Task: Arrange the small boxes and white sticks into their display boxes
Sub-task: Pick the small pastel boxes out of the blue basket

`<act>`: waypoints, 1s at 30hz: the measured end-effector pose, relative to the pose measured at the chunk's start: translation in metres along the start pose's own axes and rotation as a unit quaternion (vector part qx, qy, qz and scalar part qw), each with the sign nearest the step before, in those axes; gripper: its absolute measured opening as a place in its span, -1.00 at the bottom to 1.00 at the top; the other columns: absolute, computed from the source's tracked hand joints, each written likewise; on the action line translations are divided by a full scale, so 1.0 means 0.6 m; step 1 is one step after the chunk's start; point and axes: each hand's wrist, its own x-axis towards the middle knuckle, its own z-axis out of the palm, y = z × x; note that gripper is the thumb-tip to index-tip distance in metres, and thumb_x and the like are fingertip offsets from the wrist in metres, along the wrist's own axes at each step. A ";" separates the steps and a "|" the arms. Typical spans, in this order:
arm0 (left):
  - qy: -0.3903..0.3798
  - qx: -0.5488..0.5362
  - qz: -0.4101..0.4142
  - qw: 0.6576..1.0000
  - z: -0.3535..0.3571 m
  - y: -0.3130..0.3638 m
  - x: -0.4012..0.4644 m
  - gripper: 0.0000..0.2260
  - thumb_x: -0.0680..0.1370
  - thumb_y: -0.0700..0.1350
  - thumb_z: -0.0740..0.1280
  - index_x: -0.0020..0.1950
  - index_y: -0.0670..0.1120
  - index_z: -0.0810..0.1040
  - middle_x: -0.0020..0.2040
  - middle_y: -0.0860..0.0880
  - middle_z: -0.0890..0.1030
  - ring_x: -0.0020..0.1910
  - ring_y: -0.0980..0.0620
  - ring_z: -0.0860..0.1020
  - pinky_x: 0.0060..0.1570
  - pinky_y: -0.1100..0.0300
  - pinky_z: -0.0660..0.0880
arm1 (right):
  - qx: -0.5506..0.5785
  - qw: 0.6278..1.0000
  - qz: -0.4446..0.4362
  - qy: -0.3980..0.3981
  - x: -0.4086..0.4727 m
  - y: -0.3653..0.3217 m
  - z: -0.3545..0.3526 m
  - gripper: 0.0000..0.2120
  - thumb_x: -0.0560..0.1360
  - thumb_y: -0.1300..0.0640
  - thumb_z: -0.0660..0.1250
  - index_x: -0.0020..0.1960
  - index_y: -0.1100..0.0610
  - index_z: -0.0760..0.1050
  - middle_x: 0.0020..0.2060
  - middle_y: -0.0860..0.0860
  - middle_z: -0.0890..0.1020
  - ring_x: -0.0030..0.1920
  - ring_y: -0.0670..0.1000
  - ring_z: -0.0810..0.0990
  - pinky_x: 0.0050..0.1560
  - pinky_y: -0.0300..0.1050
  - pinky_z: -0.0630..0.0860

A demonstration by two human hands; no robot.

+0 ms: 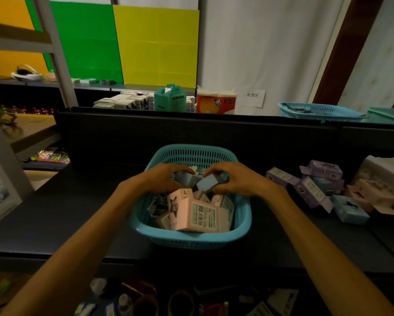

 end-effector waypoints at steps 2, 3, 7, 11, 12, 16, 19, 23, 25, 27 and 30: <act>0.021 -0.011 0.009 1.000 0.003 -0.004 -0.001 -0.58 0.47 0.03 0.39 0.28 0.26 0.38 0.11 0.12 0.44 0.04 0.14 0.46 -0.05 0.24 0.42 | 0.006 0.999 -0.008 0.039 -0.001 -0.003 0.001 -0.65 0.44 0.08 0.42 0.17 -0.13 0.43 0.00 -0.25 0.43 0.00 -0.24 0.46 -0.01 -0.29 0.46; 0.033 -0.020 0.014 0.999 0.003 -0.007 -0.002 -0.60 0.46 0.03 0.40 0.25 0.26 0.40 0.11 0.11 0.46 0.04 0.14 0.48 -0.08 0.26 0.43 | 0.004 0.998 -0.016 0.063 0.000 -0.004 0.001 -0.65 0.44 0.09 0.43 0.18 -0.10 0.44 0.03 -0.23 0.46 0.03 -0.22 0.47 0.03 -0.27 0.47; 0.110 -0.041 0.040 0.992 -0.015 -0.014 -0.022 -0.60 0.40 0.04 0.45 0.17 0.26 0.40 0.03 0.21 0.46 0.01 0.19 0.49 -0.10 0.31 0.47 | 0.003 0.995 -0.048 0.092 0.006 -0.016 0.005 -0.63 0.46 0.13 0.41 0.22 -0.09 0.43 0.14 -0.08 0.52 0.11 -0.17 0.48 -0.03 -0.33 0.46; 0.189 -0.016 0.043 0.981 -0.037 -0.020 -0.042 -0.54 0.40 0.02 0.46 0.27 0.11 0.42 0.12 0.07 0.52 0.05 0.08 0.51 0.03 0.11 0.55 | -0.029 0.996 -0.061 0.058 0.012 -0.033 0.017 -0.62 0.49 0.10 0.37 0.24 -0.19 0.40 0.13 -0.08 0.52 0.12 -0.11 0.49 0.09 -0.20 0.48; 0.200 -0.013 0.037 0.979 -0.040 -0.024 -0.046 -0.52 0.40 0.01 0.46 0.28 0.09 0.42 0.14 0.04 0.52 0.07 0.05 0.51 0.03 0.07 0.55 | -0.045 0.996 -0.057 0.050 0.015 -0.037 0.019 -0.64 0.50 0.10 0.36 0.22 -0.21 0.42 0.12 -0.09 0.51 0.11 -0.09 0.50 0.10 -0.15 0.50; 0.225 -0.021 0.048 0.973 -0.039 -0.033 -0.061 -0.52 0.40 0.00 0.44 0.29 0.10 0.41 0.14 0.02 0.50 0.08 0.03 0.51 0.01 0.04 0.57 | -0.072 0.996 -0.018 -0.041 0.023 -0.044 0.022 -0.61 0.50 0.22 0.27 0.20 -0.21 0.47 0.17 -0.07 0.44 0.16 -0.05 0.47 0.12 -0.02 0.55; 0.229 -0.032 0.059 0.971 -0.037 -0.033 -0.068 -0.53 0.41 0.00 0.44 0.29 0.10 0.41 0.12 0.06 0.49 0.07 0.05 0.52 -0.01 0.06 0.58 | -0.077 0.991 0.012 -0.113 0.021 -0.051 0.020 -0.52 0.48 0.27 0.29 0.28 -0.16 0.44 0.18 -0.06 0.34 0.20 -0.03 0.38 0.14 -0.13 0.45; 0.233 -0.042 0.064 0.969 -0.037 -0.034 -0.072 -0.54 0.41 0.00 0.44 0.28 0.12 0.41 0.08 0.14 0.46 0.05 0.10 0.51 -0.05 0.16 0.57 | -0.112 0.977 0.041 -0.179 0.026 -0.062 0.015 -0.53 0.45 0.13 0.39 0.29 -0.19 0.40 0.27 -0.05 0.26 0.28 0.01 0.27 0.25 -0.03 0.30; 0.238 -0.045 0.066 0.968 -0.037 -0.036 -0.071 -0.54 0.42 0.01 0.44 0.28 0.12 0.41 0.08 0.14 0.46 0.04 0.11 0.51 -0.09 0.22 0.55 | -0.140 0.967 0.052 -0.208 0.032 -0.070 0.010 -0.48 0.44 0.11 0.40 0.31 -0.23 0.37 0.32 -0.03 0.23 0.31 0.04 0.25 0.31 0.07 0.28; 0.239 -0.047 0.063 0.968 -0.036 -0.037 -0.071 -0.55 0.42 0.00 0.44 0.28 0.12 0.41 0.07 0.14 0.46 0.02 0.11 0.51 -0.12 0.26 0.53 | -0.162 0.957 0.060 -0.234 0.037 -0.080 0.006 -0.45 0.44 0.11 0.40 0.35 -0.23 0.34 0.34 -0.01 0.22 0.32 0.08 0.25 0.33 0.12 0.30; 0.239 -0.044 0.059 0.968 -0.034 -0.039 -0.069 -0.54 0.42 0.00 0.44 0.27 0.13 0.41 0.07 0.13 0.46 0.02 0.10 0.51 -0.10 0.19 0.56 | -0.173 0.953 0.055 -0.241 0.039 -0.090 0.002 -0.46 0.46 0.12 0.39 0.37 -0.15 0.34 0.32 0.00 0.25 0.29 0.06 0.29 0.23 0.02 0.33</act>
